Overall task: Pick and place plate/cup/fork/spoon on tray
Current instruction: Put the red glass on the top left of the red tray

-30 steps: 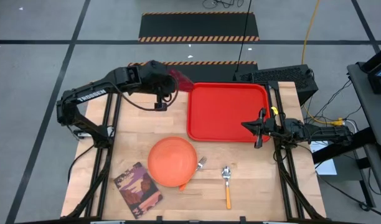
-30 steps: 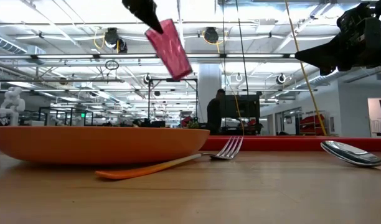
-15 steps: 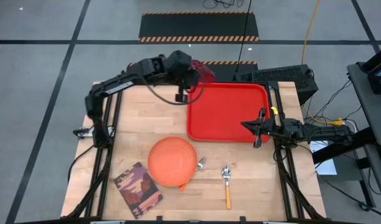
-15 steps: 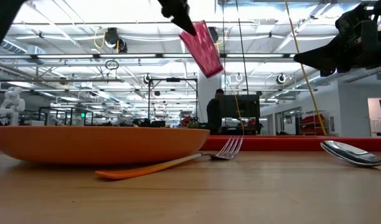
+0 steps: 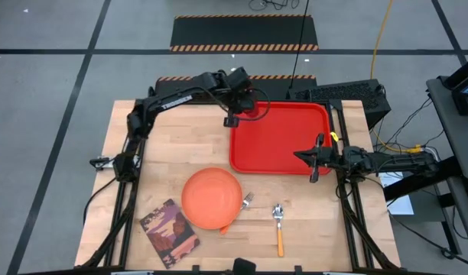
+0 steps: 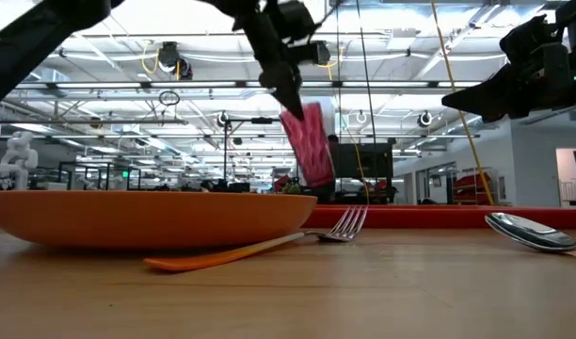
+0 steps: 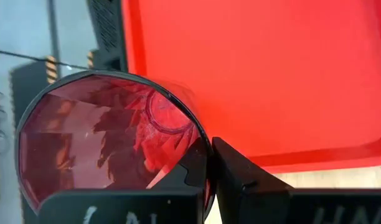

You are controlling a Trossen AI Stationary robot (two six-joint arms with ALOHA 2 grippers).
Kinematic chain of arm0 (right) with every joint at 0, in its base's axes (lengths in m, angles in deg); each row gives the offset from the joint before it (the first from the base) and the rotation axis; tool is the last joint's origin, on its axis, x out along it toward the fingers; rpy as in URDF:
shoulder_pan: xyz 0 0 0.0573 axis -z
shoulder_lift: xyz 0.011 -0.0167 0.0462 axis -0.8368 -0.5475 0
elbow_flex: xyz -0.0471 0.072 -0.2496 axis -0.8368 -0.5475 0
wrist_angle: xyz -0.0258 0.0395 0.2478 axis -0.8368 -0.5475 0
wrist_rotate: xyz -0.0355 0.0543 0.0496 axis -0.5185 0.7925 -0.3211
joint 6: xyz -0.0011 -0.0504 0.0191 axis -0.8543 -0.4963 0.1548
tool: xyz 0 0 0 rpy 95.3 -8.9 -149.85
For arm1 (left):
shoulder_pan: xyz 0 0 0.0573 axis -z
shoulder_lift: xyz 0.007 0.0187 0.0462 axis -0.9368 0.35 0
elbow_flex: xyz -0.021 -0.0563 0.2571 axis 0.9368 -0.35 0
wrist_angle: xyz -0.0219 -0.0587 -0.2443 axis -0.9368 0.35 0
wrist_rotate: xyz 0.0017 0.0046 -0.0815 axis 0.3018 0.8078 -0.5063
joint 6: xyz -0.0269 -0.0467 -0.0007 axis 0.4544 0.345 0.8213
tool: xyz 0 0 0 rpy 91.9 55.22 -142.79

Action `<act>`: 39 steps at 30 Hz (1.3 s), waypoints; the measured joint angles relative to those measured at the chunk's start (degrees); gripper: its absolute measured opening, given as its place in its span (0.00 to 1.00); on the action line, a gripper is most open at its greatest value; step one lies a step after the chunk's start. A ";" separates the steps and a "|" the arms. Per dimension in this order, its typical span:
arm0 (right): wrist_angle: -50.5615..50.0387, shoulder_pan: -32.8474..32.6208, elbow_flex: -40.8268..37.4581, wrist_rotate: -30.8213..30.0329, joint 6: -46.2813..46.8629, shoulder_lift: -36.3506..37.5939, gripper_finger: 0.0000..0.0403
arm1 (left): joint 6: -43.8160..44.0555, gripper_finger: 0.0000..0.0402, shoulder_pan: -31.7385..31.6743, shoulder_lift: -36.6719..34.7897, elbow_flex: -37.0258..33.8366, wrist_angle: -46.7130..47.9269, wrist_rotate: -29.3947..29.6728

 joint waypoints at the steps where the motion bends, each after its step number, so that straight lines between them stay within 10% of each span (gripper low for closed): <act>1: 0.06 0.00 0.00 -0.01 0.00 -0.28 0.00 | 0.02 0.03 -0.28 0.84 0.00 0.13 -0.04; 39: 0.26 0.00 0.00 0.15 0.02 -1.44 0.00 | 0.01 0.17 -1.12 5.19 0.00 -2.18 5.32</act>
